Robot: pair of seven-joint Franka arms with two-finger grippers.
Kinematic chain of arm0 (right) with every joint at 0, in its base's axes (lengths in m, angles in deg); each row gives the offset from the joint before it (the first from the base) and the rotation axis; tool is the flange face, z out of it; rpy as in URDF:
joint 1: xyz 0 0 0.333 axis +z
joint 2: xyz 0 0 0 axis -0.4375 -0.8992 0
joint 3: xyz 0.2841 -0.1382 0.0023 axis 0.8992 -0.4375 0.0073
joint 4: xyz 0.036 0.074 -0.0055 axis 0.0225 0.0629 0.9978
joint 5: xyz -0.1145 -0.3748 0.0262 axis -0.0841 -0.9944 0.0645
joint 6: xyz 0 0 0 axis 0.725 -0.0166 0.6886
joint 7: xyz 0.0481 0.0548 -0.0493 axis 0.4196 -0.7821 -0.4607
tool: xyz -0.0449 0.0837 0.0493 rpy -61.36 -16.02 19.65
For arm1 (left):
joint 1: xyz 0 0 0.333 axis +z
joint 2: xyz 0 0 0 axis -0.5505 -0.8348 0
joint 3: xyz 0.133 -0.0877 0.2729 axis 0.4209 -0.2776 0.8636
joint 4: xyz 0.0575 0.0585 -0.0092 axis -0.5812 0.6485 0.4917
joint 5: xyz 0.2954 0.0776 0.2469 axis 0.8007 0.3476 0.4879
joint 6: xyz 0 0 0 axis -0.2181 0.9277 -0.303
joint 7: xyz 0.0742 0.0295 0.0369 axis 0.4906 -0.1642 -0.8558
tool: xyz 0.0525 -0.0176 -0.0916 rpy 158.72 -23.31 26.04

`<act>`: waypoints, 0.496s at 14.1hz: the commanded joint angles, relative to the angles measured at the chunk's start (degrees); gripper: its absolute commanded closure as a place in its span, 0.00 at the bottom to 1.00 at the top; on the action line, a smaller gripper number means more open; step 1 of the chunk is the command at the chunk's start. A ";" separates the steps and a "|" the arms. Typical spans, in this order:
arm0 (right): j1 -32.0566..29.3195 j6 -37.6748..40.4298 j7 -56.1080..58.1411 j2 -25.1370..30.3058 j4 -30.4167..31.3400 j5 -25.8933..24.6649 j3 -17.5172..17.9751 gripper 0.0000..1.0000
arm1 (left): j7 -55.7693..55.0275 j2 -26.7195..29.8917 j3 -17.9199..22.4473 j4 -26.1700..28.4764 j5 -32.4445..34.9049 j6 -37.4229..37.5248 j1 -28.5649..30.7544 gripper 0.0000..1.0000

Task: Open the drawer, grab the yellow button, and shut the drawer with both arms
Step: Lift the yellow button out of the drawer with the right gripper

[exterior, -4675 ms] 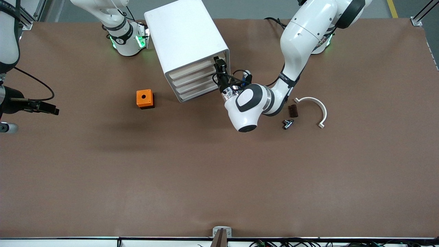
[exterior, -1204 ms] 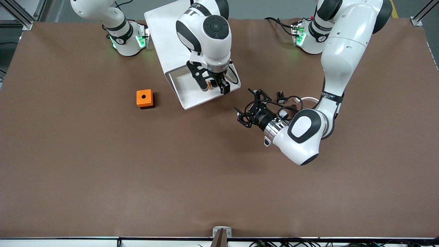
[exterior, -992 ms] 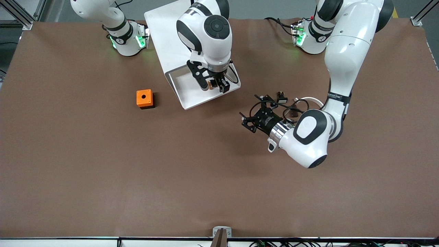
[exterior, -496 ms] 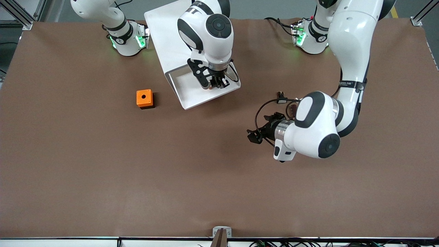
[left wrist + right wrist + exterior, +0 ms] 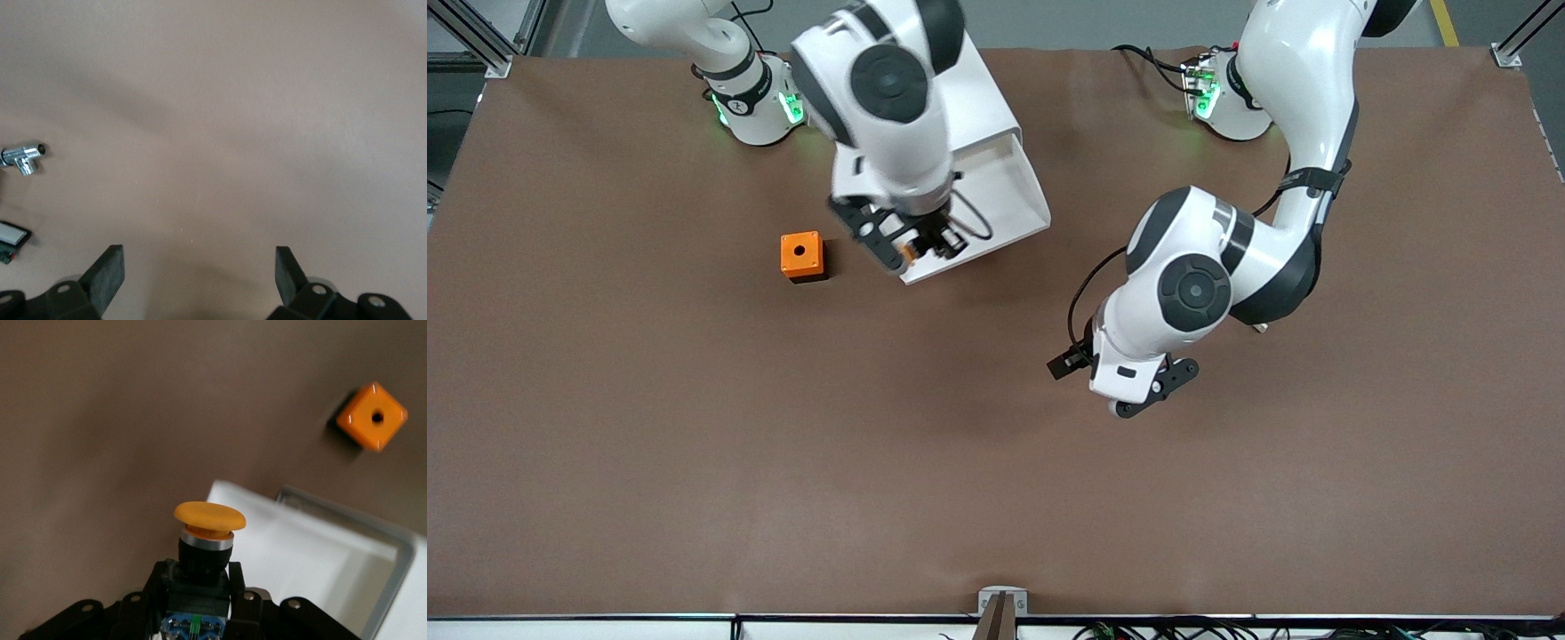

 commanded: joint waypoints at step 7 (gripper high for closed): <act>-28.49 -11.73 53.43 -2.64 7.88 -0.52 0.86 1.00 | -4.40 0.55 0.62 2.10 6.86 -1.91 -4.78 0.01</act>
